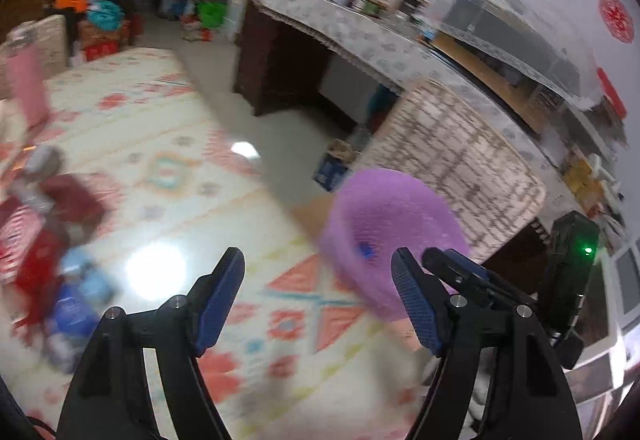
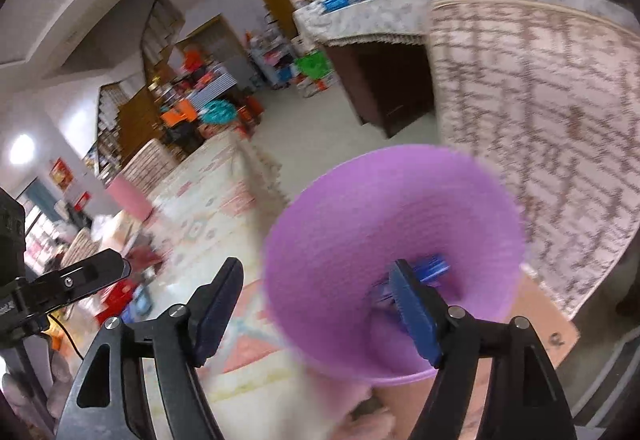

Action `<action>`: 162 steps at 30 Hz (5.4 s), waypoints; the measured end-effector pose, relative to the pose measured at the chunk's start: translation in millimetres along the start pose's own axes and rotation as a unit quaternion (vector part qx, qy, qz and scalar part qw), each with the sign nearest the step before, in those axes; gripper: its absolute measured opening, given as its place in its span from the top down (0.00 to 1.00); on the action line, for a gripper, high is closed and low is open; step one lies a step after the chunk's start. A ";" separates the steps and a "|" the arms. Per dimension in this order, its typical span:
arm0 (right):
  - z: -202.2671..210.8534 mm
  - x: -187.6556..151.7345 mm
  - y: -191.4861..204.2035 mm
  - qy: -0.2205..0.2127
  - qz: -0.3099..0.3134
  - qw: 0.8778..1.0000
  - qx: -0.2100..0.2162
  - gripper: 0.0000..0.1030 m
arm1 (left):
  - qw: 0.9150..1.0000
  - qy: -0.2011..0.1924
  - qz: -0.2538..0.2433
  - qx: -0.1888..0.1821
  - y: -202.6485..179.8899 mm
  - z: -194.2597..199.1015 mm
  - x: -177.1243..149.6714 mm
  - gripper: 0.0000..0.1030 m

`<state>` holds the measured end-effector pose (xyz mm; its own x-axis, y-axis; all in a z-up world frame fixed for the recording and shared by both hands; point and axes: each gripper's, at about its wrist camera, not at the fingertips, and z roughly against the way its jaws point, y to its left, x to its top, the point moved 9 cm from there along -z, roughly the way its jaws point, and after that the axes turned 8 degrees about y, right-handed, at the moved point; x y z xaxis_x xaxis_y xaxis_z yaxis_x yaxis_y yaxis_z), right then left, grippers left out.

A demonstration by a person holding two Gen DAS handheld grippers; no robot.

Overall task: Collect trash
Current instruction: 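Carry both items to the pink basket and open both tools to drop them, then return to the table and grasp the flattened blue box with the left tool, then grasp the red box with the right tool while the left tool holds the blue box, then carry both boxes over the pink basket and open both tools to drop them, then return to the table and grasp the red-and-white spiral box with the left tool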

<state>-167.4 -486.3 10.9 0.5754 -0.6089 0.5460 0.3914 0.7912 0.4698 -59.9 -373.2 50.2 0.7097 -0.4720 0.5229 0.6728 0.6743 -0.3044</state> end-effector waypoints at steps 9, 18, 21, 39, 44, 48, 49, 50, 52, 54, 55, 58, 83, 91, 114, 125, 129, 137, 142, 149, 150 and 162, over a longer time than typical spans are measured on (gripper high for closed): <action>-60.0 -47.0 99.4 0.057 0.041 0.996 0.059 0.21 | 0.987 -0.061 0.087 0.123 153.1 93.3 -32.4 0.24; -108.2 -69.8 156.0 0.083 0.060 0.992 0.079 0.21 | 0.941 -0.042 0.275 0.190 350.3 123.3 -67.5 0.21; -111.2 -71.1 163.3 0.079 0.073 0.992 0.071 0.21 | 0.926 -0.043 0.353 0.129 390.5 113.3 -73.7 0.21; -112.5 -73.6 166.2 0.082 0.089 0.990 0.069 0.21 | 0.904 0.037 0.376 0.202 437.7 50.2 -32.0 0.19; -112.6 -73.8 166.6 0.082 0.090 0.990 0.069 0.21 | 0.909 0.048 0.349 0.223 425.1 51.5 -39.1 0.54; -112.8 -74.5 167.6 0.082 0.093 0.990 0.067 0.21 | 0.920 0.028 0.337 0.197 403.9 72.7 -59.5 0.55; -113.1 -74.5 168.0 0.082 0.093 0.990 0.066 0.21 | 0.923 0.021 0.335 0.190 397.8 78.5 -64.1 0.55; -112.9 -74.8 168.4 0.082 0.094 0.990 0.065 0.21 | 0.925 0.014 0.332 0.182 391.8 83.6 -68.3 0.55; -113.4 -75.1 168.8 0.083 0.096 0.990 0.062 0.21 | 0.930 -0.005 0.327 0.168 376.2 97.9 -81.8 0.55; -113.9 -75.6 170.0 0.083 0.100 0.990 0.059 0.21 | 0.935 -0.025 0.318 0.155 363.8 107.1 -91.0 0.55; -114.1 -76.1 171.7 0.084 0.103 0.989 0.060 0.21 | 0.938 -0.039 0.309 0.153 358.2 111.8 -94.1 0.55; -115.9 -77.7 177.4 0.091 0.116 0.988 0.053 0.21 | 0.945 -0.073 0.277 0.159 349.3 115.2 -90.3 0.55; -265.2 -62.6 431.3 0.255 0.323 0.910 -0.054 0.43 | 0.927 -0.081 0.343 0.127 402.3 126.5 -114.5 0.54; -236.4 -57.9 426.5 0.215 0.314 0.924 -0.042 0.58 | 0.928 -0.090 0.340 0.118 399.0 129.7 -113.0 0.54; 126.2 -38.5 18.1 0.037 0.044 0.996 -0.069 0.58 | 0.973 -0.082 0.196 0.088 274.7 105.0 -84.6 0.54; 183.8 -50.4 -122.7 -0.004 -0.045 0.995 -0.089 0.58 | 0.996 -0.026 0.087 0.007 103.0 50.1 -54.5 0.54; 163.1 -47.1 -142.9 0.003 -0.059 0.996 -0.063 0.58 | 0.998 0.002 0.057 -0.018 57.4 24.7 -45.2 0.54; 95.2 -9.9 -124.6 0.007 -0.073 0.997 0.030 0.58 | 0.998 0.034 -0.012 -0.055 -43.2 -27.5 -5.1 0.54; 62.4 18.6 -108.5 -0.009 -0.071 0.996 0.047 0.57 | 0.996 0.049 -0.048 -0.063 -93.6 -64.4 20.4 0.54; 47.6 29.4 -100.9 -0.029 -0.064 0.997 0.038 0.34 | 0.996 0.054 -0.059 -0.045 -102.7 -80.8 25.6 0.30; 47.6 28.2 -98.9 -0.029 -0.062 0.997 0.038 0.34 | 0.996 0.051 -0.058 -0.037 -98.0 -76.7 21.4 0.30; 28.8 4.8 -2.0 -0.027 0.035 0.997 0.056 0.16 | 0.999 0.032 0.020 0.000 -6.7 -21.0 -36.2 0.29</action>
<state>-186.0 -492.4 32.6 0.5572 -0.5574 0.6154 0.2674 0.8221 0.5026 -85.7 -372.6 16.6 0.7479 -0.4800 0.4586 0.6435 0.6937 -0.3234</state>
